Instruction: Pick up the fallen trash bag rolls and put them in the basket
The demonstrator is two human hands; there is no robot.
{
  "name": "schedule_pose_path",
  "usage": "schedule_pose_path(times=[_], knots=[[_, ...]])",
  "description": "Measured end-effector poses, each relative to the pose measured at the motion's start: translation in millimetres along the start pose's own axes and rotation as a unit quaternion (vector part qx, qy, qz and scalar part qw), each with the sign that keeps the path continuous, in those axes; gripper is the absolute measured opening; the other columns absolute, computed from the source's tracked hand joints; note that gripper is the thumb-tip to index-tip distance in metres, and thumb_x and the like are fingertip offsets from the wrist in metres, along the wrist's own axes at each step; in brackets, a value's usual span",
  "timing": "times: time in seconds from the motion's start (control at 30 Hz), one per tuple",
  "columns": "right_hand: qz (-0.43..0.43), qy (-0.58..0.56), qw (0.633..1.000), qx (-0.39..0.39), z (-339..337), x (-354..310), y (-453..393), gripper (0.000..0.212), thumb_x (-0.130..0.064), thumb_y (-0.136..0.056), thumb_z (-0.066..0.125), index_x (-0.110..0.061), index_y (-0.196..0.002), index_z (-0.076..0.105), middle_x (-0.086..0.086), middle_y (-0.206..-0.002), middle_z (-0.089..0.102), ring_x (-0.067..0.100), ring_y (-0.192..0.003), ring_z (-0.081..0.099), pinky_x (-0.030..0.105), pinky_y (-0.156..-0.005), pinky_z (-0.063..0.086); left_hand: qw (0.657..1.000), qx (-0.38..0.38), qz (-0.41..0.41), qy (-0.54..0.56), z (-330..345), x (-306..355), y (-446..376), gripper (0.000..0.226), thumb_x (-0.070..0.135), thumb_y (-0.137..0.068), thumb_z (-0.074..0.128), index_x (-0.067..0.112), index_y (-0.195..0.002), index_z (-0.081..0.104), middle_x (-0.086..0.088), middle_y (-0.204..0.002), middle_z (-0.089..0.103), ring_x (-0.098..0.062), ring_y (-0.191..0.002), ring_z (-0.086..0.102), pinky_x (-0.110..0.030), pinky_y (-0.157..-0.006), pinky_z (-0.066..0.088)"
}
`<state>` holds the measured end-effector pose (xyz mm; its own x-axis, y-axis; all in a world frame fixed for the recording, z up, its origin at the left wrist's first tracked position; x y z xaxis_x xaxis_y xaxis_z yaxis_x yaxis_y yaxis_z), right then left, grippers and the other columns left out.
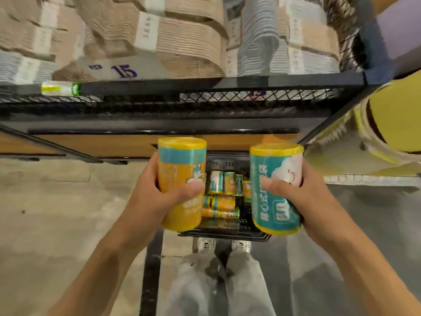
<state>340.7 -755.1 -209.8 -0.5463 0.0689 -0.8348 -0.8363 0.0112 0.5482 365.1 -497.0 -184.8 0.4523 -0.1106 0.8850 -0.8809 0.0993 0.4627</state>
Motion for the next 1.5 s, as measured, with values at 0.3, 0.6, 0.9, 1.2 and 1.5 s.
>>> schedule_pose_path(times=[0.3,0.6,0.9,1.2,1.5], knots=[[0.020,0.195,0.975,-0.101,15,112,-108,0.075,-0.036,-0.061,0.093,-0.046,-0.119,0.046,-0.021,-0.099,0.070,-0.004,-0.091,0.069,0.017,-0.072,0.056,0.975,-0.037,-0.003,-0.217,-31,-137,-95,0.078,0.046,-0.055,0.086,0.044,-0.124,0.051,0.018,-0.112,0.064,-0.003,-0.101,0.064,-0.021,-0.079,0.055],[-0.045,0.591,0.786,-0.176,40,311,-219,0.113,-0.065,-0.064,0.080,-0.029,-0.153,0.019,-0.001,-0.142,0.040,0.024,-0.134,0.038,0.035,-0.112,0.030,0.798,-0.223,0.076,-0.554,-32,-352,-201,0.082,0.032,-0.066,0.069,0.036,-0.141,0.037,0.012,-0.133,0.049,-0.013,-0.120,0.053,-0.034,-0.097,0.048],[-0.036,0.690,0.673,-0.264,61,453,-289,0.101,-0.064,-0.086,0.062,-0.024,-0.157,0.003,0.005,-0.149,0.033,0.029,-0.135,0.033,0.044,-0.115,0.030,0.679,-0.317,0.091,-0.656,-25,-499,-268,0.085,0.029,-0.074,0.073,0.023,-0.145,0.028,0.000,-0.139,0.044,-0.024,-0.128,0.041,-0.041,-0.107,0.036],[-0.044,0.696,0.672,-0.247,77,518,-311,0.095,-0.058,-0.086,0.066,-0.021,-0.156,0.013,0.008,-0.145,0.039,0.031,-0.129,0.038,0.044,-0.109,0.032,0.665,-0.319,0.078,-0.671,-19,-563,-283,0.085,0.021,-0.074,0.080,0.019,-0.144,0.033,-0.001,-0.140,0.031,-0.021,-0.126,0.032,-0.043,-0.111,0.036],[-0.025,0.696,0.676,-0.240,71,529,-322,0.096,-0.056,-0.087,0.066,-0.022,-0.157,0.011,0.008,-0.147,0.037,0.031,-0.132,0.036,0.044,-0.111,0.031,0.696,-0.316,0.054,-0.642,-19,-584,-295,0.089,0.029,-0.080,0.076,0.023,-0.150,0.023,0.002,-0.142,0.030,-0.021,-0.127,0.030,-0.039,-0.108,0.038]])
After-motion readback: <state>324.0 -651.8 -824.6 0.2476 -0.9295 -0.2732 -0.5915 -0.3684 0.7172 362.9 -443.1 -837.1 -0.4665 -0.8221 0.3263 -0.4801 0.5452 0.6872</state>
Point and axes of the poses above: each hand's wrist, its own y-axis away from the middle knuckle, its own z-axis out of the palm, x = y × z, the point moved 3 cm from there along -y, towards the middle knuckle
